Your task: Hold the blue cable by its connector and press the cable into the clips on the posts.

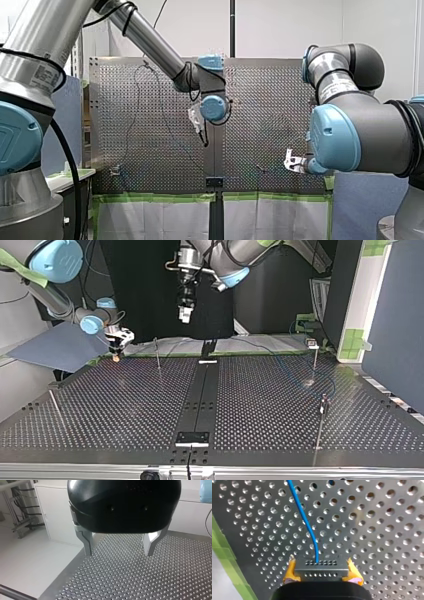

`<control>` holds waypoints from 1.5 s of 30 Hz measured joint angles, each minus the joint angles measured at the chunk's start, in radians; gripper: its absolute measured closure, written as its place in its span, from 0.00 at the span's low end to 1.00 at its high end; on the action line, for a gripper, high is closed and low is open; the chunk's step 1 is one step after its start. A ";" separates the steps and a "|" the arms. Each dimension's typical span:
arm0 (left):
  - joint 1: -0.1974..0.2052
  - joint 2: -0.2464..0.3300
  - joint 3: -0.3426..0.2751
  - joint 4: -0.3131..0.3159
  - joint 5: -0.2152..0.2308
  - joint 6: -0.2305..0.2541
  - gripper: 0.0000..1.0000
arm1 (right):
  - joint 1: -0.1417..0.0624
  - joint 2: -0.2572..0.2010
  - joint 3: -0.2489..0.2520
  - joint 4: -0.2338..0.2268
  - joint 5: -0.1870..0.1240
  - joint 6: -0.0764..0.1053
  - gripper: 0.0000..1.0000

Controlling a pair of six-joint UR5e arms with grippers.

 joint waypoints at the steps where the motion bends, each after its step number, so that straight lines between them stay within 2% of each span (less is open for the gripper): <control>1: 0.000 0.009 -0.008 0.000 0.000 -0.001 0.00 | -0.001 -0.004 0.005 0.001 0.001 -0.002 1.00; 6: 0.000 0.061 -0.061 -0.001 0.000 -0.010 0.00 | -0.003 -0.021 0.036 -0.004 0.002 -0.006 1.00; 17: 0.001 0.179 -0.179 0.019 0.011 -0.063 0.00 | -0.003 -0.112 0.118 -0.025 0.012 -0.005 1.00; 20: 0.002 0.209 -0.209 0.031 0.019 -0.076 0.00 | -0.004 -0.141 0.145 -0.043 0.018 0.005 1.00; 22: 0.005 0.228 -0.228 0.041 0.029 -0.088 0.00 | -0.001 -0.161 0.166 -0.056 0.023 0.019 1.00; 26: 0.016 0.263 -0.267 0.074 0.061 -0.120 0.00 | 0.005 -0.200 0.204 -0.069 0.029 0.032 1.00; 30: 0.026 0.252 -0.310 0.116 0.084 -0.135 0.00 | 0.015 -0.242 0.245 -0.072 0.034 0.035 1.00; 37: 0.032 0.189 -0.379 0.185 0.088 -0.140 0.00 | 0.038 -0.311 0.288 -0.069 0.042 0.040 1.00; 45: 0.032 0.103 -0.465 0.270 0.118 -0.141 0.00 | 0.047 -0.385 0.321 -0.067 0.051 0.069 1.00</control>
